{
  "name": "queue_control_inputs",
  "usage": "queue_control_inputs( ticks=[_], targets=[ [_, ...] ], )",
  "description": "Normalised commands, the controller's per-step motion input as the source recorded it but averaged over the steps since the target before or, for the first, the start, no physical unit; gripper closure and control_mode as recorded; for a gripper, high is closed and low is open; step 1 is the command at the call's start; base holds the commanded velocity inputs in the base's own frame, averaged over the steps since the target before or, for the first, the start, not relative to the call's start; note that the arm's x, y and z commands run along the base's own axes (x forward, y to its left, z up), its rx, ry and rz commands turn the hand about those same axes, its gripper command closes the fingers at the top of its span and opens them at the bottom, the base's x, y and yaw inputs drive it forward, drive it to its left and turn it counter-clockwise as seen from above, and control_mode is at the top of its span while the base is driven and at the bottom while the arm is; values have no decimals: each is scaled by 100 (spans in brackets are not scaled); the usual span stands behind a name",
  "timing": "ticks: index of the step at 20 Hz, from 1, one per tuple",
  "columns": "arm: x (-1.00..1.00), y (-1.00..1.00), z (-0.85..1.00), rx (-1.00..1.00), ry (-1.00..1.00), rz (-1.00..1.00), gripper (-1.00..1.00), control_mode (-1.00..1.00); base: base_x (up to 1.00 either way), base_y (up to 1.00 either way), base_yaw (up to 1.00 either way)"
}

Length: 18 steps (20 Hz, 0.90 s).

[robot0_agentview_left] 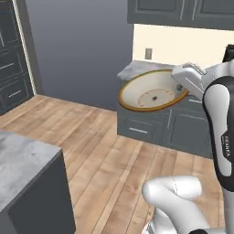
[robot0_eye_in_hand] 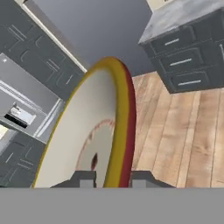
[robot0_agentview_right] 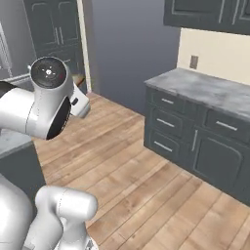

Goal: Take the smaller bowl and place it next to the appetizer plate on the dining counter , and place the larger bowl next to the plate with cooked food.

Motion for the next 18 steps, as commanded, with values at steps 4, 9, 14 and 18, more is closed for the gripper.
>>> queue_control_inputs(
  ticks=[4, 9, 14, 18],
  targets=[
    [0, 0, 0, 0, 0, 0, 100, 100, -7, -1, 68],
    [0, 0, 0, 0, 0, 0, 100, 100, 0, -1, 68],
    [0, 0, 0, 0, 0, 0, 100, 100, -8, 0, 67],
    [0, 0, 0, 0, 0, 0, 100, 100, -47, 36, 62]
  ],
)
